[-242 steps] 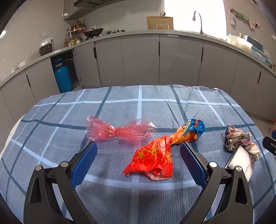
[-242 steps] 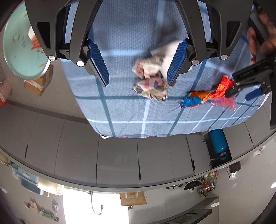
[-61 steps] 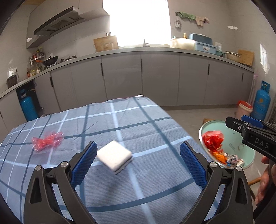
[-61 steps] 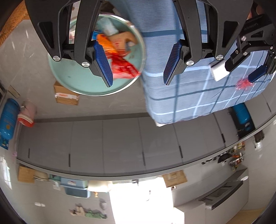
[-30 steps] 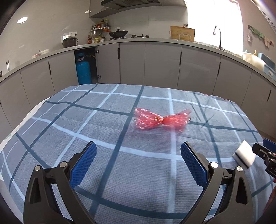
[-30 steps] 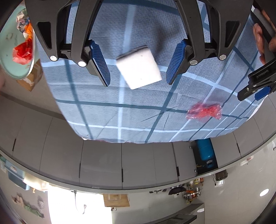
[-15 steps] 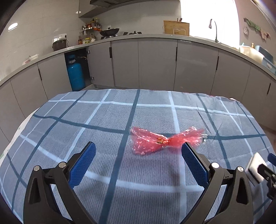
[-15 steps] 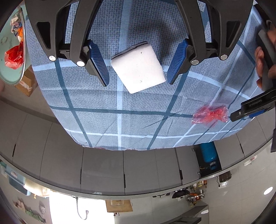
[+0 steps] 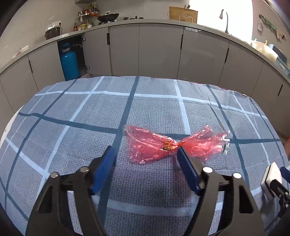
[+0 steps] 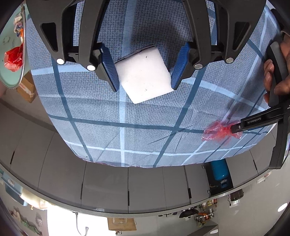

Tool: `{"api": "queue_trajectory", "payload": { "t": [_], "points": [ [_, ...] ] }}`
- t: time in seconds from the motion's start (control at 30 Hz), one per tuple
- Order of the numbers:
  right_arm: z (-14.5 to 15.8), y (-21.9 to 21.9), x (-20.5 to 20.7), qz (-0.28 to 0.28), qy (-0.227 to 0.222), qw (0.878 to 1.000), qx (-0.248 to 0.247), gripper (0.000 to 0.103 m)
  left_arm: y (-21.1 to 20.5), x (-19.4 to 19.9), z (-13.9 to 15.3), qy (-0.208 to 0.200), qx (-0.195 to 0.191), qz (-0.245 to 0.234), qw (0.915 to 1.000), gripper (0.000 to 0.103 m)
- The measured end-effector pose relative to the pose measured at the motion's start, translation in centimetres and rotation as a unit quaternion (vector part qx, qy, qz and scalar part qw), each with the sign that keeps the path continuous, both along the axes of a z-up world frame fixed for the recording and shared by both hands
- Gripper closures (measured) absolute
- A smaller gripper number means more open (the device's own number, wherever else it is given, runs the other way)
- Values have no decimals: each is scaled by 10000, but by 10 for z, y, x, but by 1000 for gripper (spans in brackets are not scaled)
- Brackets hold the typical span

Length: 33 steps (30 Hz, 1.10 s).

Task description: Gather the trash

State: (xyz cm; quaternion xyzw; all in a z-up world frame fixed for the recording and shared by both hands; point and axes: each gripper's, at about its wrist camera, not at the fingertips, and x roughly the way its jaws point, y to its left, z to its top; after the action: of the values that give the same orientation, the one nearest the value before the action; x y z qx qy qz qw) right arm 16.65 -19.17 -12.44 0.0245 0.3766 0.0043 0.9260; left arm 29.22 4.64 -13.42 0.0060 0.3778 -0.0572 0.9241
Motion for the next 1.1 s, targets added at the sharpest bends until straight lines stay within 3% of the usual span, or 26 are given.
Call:
{"api": "queue_trajectory", "payload": {
  "t": [0.2, 0.33, 0.7, 0.73, 0.77, 0.8, 0.87, 0.93, 1.1],
  "points": [
    [-1, 0, 0, 4, 49, 10000, 16, 46, -5, 0, -2, 85, -91, -275, 9995, 82],
    [-1, 1, 0, 9, 44, 10000, -12, 48, -8, -3, -1, 34, -75, -374, 9993, 100],
    [2, 2, -3, 6, -71, 10000, -53, 50, -16, -19, 11, -457, 89, -525, 9975, 102],
    [2, 3, -3, 13, -61, 10000, -72, 50, -16, -20, 12, -488, 111, -491, 9975, 100],
    [2, 3, -2, 24, -59, 9999, -84, 50, -15, -20, 13, -520, 133, -411, 9977, 90],
    [2, 4, -2, 42, -63, 9999, -105, 50, -13, -20, 13, -522, 107, -382, 9978, 54],
    [2, 5, -2, 56, -70, 9999, -135, 50, -8, -20, 15, -580, 35, -196, 9981, 12],
    [2, 6, -2, 74, -77, 9998, -154, 50, -8, -18, 16, -594, -105, -320, 9977, 12],
    [2, 6, -3, 76, -79, 9998, -154, 50, -27, 2, 9, -309, 205, -675, 9970, 13]
  ]
}}
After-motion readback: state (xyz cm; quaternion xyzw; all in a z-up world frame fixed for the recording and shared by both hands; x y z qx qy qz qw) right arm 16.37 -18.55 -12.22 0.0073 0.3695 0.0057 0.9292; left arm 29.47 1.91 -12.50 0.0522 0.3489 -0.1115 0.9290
